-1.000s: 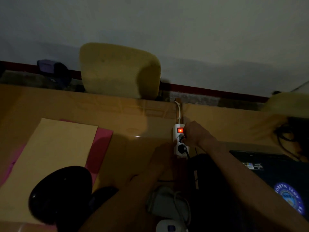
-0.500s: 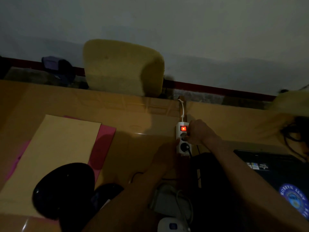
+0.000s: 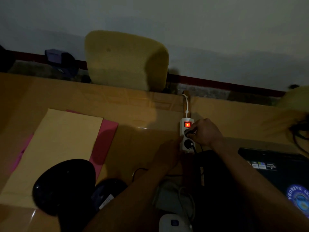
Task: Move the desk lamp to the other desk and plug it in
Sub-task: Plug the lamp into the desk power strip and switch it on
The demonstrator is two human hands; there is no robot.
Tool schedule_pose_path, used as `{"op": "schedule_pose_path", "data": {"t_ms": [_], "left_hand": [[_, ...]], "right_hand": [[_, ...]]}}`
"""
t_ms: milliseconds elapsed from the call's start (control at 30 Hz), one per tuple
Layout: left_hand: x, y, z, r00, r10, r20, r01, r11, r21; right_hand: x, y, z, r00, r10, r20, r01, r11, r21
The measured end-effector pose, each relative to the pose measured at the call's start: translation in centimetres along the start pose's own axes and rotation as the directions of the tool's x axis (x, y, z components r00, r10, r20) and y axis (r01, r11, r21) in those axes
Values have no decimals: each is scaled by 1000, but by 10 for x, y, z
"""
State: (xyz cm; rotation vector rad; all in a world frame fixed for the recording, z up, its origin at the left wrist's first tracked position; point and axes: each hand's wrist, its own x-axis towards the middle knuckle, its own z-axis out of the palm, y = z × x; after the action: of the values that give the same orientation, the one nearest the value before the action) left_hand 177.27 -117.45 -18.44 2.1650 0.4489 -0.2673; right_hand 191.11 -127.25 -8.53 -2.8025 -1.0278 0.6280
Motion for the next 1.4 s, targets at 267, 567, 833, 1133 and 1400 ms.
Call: {"op": "schedule_pose_path", "data": {"t_ms": [267, 567, 833, 1133, 1400], "left_hand": [[-12, 8, -8, 1000, 9, 15, -9, 1000, -5], [-107, 23, -24, 962, -4, -272, -37, 989, -146], [-234, -21, -21, 916, 158, -369, -165, 986, 13], [-348, -114, -51, 933, 234, -274, -227, 972, 56], [-318, -157, -79, 968, 55, -243, 10, 965, 260]], "right_hand": [[0, -8, 2, 993, 108, 40, -102, 987, -120], [-61, -82, 33, 967, -145, -208, 175, 976, 131], [-139, -137, 101, 946, -212, -244, 291, 888, 355], [-188, -180, 153, 952, -305, 15, 257, 826, 502], [-178, -207, 173, 922, -355, 153, 355, 934, 31]]}}
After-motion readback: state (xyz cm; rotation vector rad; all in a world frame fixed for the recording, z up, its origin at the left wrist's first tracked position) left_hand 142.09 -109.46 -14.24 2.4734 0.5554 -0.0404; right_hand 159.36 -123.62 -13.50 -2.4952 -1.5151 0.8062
